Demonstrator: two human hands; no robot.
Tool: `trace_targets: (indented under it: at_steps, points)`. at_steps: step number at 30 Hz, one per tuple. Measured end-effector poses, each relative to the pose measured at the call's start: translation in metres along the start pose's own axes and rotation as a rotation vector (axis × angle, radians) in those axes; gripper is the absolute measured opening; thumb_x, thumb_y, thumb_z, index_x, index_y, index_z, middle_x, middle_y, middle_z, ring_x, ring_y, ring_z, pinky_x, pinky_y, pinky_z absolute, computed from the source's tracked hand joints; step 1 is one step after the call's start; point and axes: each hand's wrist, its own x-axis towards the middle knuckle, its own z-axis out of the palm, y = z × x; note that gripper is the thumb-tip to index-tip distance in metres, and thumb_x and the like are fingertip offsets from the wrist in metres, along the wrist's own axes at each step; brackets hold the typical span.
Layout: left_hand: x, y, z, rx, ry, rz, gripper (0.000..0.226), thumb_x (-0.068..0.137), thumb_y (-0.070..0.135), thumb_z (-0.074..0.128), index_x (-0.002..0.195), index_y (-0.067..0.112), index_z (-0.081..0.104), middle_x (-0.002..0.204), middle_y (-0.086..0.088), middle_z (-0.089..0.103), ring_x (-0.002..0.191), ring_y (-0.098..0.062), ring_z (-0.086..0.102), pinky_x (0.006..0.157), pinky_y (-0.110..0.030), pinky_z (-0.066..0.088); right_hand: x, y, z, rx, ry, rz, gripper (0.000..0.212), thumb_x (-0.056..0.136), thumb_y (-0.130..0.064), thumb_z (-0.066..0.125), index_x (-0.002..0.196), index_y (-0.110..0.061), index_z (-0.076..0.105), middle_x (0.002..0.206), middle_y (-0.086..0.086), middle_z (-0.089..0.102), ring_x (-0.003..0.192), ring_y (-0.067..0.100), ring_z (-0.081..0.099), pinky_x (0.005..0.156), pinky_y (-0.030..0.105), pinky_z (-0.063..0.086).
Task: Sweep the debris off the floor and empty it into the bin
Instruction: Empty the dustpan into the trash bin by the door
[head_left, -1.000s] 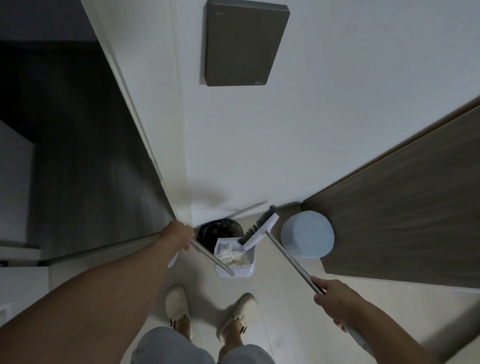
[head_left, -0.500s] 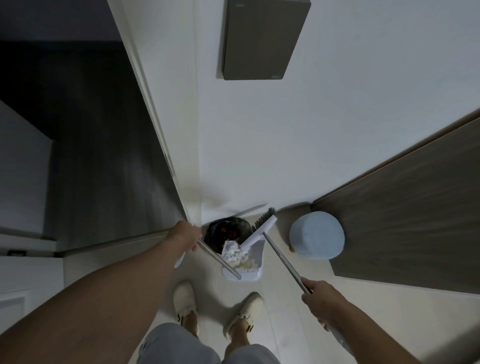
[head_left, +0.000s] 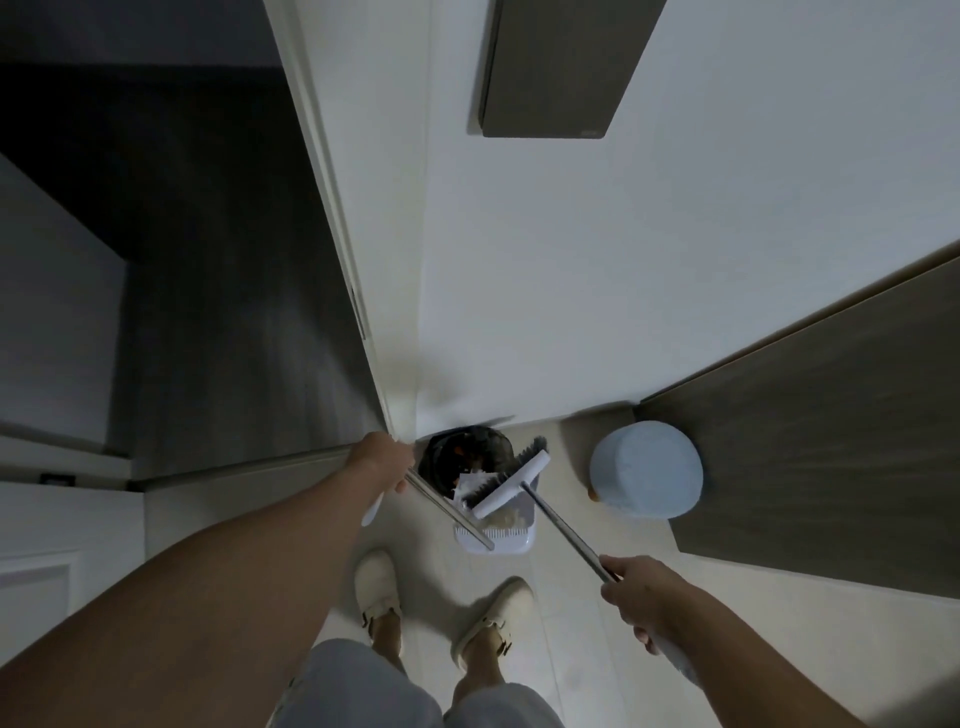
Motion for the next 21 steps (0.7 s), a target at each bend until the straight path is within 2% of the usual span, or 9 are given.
trace_targets:
  at_steps: [3, 5, 10, 15, 21]
  points:
    - [0.003, -0.003, 0.002, -0.002, 0.007, -0.002, 0.016, 0.086, 0.014, 0.059, 0.082, -0.001, 0.064, 0.047, -0.012, 0.061, 0.056, -0.028, 0.059, 0.062, -0.029, 0.045, 0.002, 0.000, 0.002, 0.020, 0.004, -0.019, 0.049, 0.099, -0.016, 0.045, 0.146, -0.028, 0.042, 0.075, 0.009, 0.057, 0.054, 0.018, 0.048, 0.046, 0.023, 0.043]
    - [0.005, -0.002, 0.003, -0.006, -0.008, -0.016, 0.019, 0.087, 0.014, 0.058, 0.084, -0.003, 0.065, 0.046, -0.012, 0.061, 0.056, -0.028, 0.058, 0.061, -0.028, 0.043, 0.000, 0.004, -0.005, 0.007, 0.029, -0.036, 0.052, 0.098, -0.016, 0.044, 0.148, -0.033, 0.040, 0.071, 0.008, 0.057, 0.050, 0.019, 0.047, 0.044, 0.023, 0.042]
    - [0.008, 0.005, 0.001, 0.009, -0.015, -0.033, 0.018, 0.087, 0.010, 0.059, 0.072, 0.001, 0.062, 0.048, -0.009, 0.061, 0.056, -0.026, 0.058, 0.063, -0.027, 0.049, -0.009, 0.012, -0.021, -0.016, 0.059, -0.023, 0.053, 0.097, -0.017, 0.046, 0.147, -0.036, 0.040, 0.074, 0.008, 0.063, 0.050, 0.018, 0.048, 0.043, 0.022, 0.040]
    - [0.009, 0.006, -0.002, 0.000, -0.024, -0.051, 0.022, 0.089, 0.017, 0.057, 0.081, -0.001, 0.067, 0.048, -0.010, 0.063, 0.058, -0.027, 0.057, 0.066, -0.027, 0.045, 0.005, -0.002, -0.003, -0.095, 0.014, 0.016, 0.053, 0.098, -0.015, 0.047, 0.148, -0.031, 0.040, 0.089, 0.008, 0.066, 0.060, 0.017, 0.054, 0.047, 0.023, 0.045]
    - [0.017, 0.006, 0.003, -0.030, -0.001, -0.053, 0.018, 0.089, 0.018, 0.059, 0.084, 0.002, 0.066, 0.053, -0.010, 0.065, 0.059, -0.028, 0.061, 0.066, -0.028, 0.046, 0.020, -0.012, 0.008, -0.015, -0.028, -0.025, 0.049, 0.097, -0.014, 0.046, 0.145, -0.027, 0.045, 0.082, 0.014, 0.062, 0.057, 0.020, 0.051, 0.049, 0.025, 0.046]
